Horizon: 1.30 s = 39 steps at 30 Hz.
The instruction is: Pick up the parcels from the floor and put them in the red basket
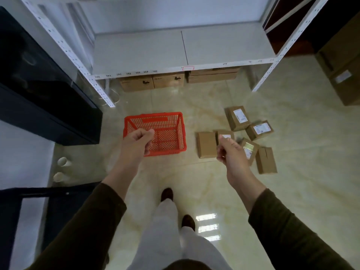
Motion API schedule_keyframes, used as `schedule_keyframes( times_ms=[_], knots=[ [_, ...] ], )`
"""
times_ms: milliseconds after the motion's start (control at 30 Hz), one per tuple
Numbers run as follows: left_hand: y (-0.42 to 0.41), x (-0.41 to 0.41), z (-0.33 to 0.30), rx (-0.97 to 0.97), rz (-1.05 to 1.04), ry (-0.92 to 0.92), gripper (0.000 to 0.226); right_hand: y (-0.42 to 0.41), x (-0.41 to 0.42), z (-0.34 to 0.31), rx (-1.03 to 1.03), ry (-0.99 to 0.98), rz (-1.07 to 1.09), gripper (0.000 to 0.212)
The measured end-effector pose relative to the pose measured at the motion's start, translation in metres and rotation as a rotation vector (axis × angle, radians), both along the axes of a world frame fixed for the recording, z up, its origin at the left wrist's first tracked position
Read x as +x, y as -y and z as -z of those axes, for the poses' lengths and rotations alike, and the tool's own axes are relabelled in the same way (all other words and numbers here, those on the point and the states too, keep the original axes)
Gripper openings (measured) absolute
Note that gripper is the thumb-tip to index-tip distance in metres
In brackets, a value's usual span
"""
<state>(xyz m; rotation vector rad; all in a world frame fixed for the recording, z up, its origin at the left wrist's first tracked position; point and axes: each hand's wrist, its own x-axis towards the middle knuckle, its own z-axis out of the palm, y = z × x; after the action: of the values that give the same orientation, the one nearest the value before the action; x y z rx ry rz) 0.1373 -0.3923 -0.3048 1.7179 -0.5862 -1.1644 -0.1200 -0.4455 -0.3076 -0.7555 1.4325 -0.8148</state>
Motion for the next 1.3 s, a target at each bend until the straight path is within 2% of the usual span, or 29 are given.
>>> schedule_keyframes(
  times_ms=[167, 467, 700, 867, 1000, 1200, 1300],
  knots=[
    [0.071, 0.01, 0.043, 0.096, 0.058, 0.02, 0.031, 0.056, 0.009, 0.033, 0.085, -0.061, 0.081, 0.04],
    [0.179, -0.02, 0.13, 0.213, 0.222, 0.023, 0.034, 0.144, -0.009, 0.123, 0.227, -0.194, 0.138, 0.026],
    [0.252, -0.074, 0.251, 0.336, 0.277, -0.017, 0.025, 0.211, -0.049, 0.241, 0.334, -0.278, 0.012, 0.023],
    [0.287, -0.108, 0.359, 0.392, 0.343, -0.013, 0.008, 0.249, -0.066, 0.329, 0.358, -0.311, -0.067, 0.009],
    [0.306, -0.131, 0.434, 0.441, 0.405, 0.022, 0.035, 0.269, -0.071, 0.405, 0.39, -0.354, -0.163, 0.018],
    [0.323, -0.157, 0.537, 0.556, 0.35, -0.04, 0.052, 0.283, -0.076, 0.511, 0.455, -0.366, -0.162, 0.004],
    [0.325, -0.165, 0.581, 0.615, 0.355, -0.058, 0.057, 0.289, -0.072, 0.558, 0.48, -0.389, -0.193, 0.021]
  ],
)
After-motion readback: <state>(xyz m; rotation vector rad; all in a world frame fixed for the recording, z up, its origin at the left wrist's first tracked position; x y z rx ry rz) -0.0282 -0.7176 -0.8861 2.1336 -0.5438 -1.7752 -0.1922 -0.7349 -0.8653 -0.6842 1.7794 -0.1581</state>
